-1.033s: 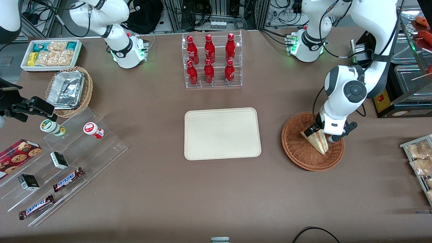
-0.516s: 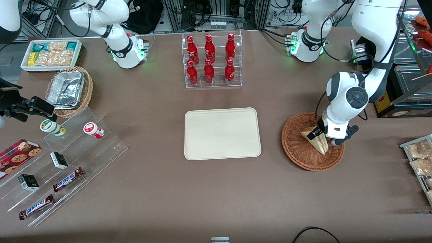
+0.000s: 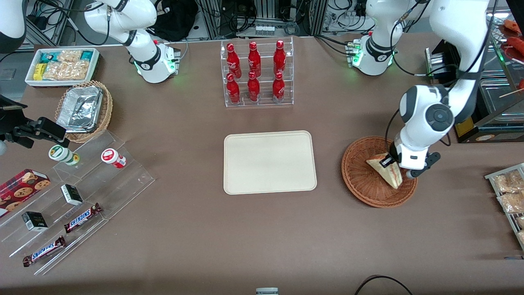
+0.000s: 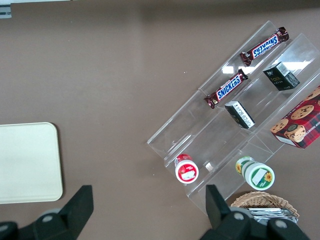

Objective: Place sandwich from basket to tray
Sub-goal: 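Lower the left gripper and close it on the wrapped sandwich, then lift the sandwich and carry it with the left gripper over the cream tray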

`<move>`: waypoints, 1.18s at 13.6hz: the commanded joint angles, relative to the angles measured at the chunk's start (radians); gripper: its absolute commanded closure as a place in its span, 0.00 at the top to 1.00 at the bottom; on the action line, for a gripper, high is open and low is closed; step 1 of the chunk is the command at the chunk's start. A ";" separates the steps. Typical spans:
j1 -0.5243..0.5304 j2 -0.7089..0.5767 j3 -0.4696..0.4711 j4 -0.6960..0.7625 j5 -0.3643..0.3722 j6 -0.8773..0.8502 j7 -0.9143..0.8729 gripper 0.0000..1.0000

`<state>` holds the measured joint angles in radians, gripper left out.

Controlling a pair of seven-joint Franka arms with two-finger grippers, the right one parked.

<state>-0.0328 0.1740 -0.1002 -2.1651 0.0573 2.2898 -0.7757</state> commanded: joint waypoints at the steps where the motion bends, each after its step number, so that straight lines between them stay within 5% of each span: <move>1: -0.062 -0.019 -0.009 0.241 0.026 -0.314 -0.016 0.09; 5: -0.246 0.091 -0.009 0.488 0.023 -0.487 -0.082 0.09; 11: -0.505 0.277 -0.007 0.588 0.021 -0.416 -0.122 0.09; 16: -0.610 0.429 -0.007 0.656 0.027 -0.249 -0.122 0.11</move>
<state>-0.6129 0.5536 -0.1206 -1.5550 0.0687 1.9971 -0.8944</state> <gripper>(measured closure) 0.850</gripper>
